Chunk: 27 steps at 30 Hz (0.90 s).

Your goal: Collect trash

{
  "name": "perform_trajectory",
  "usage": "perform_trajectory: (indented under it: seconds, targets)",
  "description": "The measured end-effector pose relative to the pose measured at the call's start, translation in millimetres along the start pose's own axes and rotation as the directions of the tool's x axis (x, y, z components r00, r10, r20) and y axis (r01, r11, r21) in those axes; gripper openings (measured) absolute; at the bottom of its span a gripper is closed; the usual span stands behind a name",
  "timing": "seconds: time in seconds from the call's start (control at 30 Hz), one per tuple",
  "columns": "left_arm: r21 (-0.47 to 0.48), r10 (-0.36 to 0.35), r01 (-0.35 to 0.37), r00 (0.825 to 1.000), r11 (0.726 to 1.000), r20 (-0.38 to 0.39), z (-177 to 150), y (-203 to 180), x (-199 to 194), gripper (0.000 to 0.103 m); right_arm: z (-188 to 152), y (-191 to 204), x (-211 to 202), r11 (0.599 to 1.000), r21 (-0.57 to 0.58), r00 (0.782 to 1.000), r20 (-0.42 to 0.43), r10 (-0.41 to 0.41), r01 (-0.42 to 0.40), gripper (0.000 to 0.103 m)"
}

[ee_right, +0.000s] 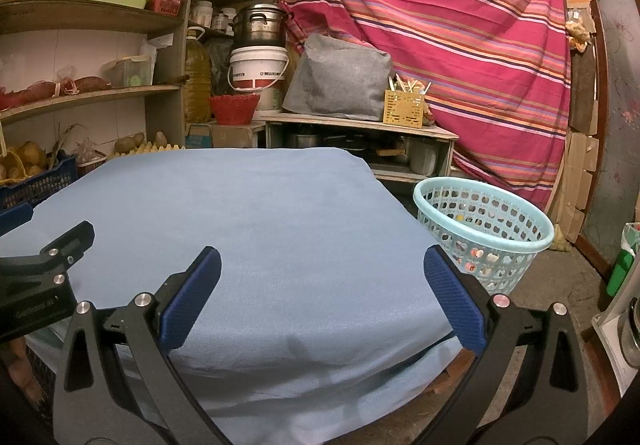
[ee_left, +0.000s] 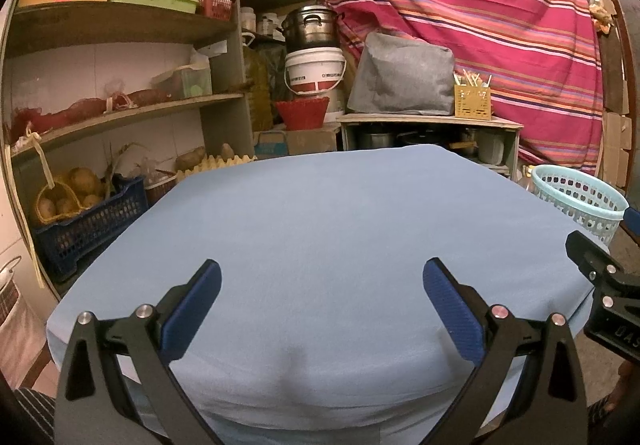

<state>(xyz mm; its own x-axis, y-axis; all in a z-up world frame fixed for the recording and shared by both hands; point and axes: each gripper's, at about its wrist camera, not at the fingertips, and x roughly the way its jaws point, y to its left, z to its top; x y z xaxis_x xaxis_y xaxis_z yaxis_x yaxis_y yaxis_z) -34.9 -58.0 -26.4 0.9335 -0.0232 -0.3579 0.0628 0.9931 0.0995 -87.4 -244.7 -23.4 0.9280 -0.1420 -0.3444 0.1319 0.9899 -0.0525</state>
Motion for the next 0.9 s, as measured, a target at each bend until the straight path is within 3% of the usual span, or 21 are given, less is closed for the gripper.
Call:
perform_trajectory:
  seconds: [0.9]
  targets:
    - [-0.010,0.002,-0.002,1.000,1.000,0.003,1.9,-0.2,-2.9,0.099,0.1,-0.3,-1.5,1.000,-0.001,1.000,0.000,0.003,-0.003,0.099]
